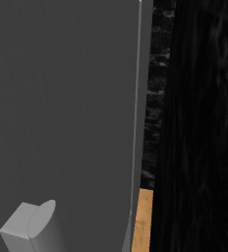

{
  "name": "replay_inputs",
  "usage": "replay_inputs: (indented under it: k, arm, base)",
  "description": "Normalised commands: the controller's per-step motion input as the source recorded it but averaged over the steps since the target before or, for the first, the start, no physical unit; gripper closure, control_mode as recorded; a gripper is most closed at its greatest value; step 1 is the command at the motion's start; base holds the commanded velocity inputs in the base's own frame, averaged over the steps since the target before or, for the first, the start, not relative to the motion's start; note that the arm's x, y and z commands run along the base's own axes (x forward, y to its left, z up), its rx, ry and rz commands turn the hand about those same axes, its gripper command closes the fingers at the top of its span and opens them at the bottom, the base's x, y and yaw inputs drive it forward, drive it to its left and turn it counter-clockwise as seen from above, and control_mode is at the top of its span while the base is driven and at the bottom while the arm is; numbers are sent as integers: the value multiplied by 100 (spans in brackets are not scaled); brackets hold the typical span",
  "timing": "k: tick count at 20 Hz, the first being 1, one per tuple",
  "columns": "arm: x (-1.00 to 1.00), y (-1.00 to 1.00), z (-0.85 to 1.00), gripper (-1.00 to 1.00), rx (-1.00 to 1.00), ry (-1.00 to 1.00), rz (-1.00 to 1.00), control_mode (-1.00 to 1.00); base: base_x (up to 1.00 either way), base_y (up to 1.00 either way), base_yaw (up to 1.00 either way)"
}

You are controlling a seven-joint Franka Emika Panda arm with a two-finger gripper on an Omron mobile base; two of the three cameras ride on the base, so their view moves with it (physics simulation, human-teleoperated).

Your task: Place one lemon and one steak in each tupperware on the nearby counter, to pack two identical lunches.

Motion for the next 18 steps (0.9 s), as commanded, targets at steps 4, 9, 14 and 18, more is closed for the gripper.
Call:
replay_inputs:
  k: [4,9,14,18]
  arm:
    - [-6,2,-13,-100,4,0,0,-100]
    - [-17,-2,-93,-100,1,-16,-6,-100]
    - [0,0,-79,-100,0,-37,-5,-100]
    - [45,0,-4,-100,0,-25,-5,-100]
  base:
    - [0,0,0]
    - [0,0,0]
    - [0,0,0]
    - [0,0,0]
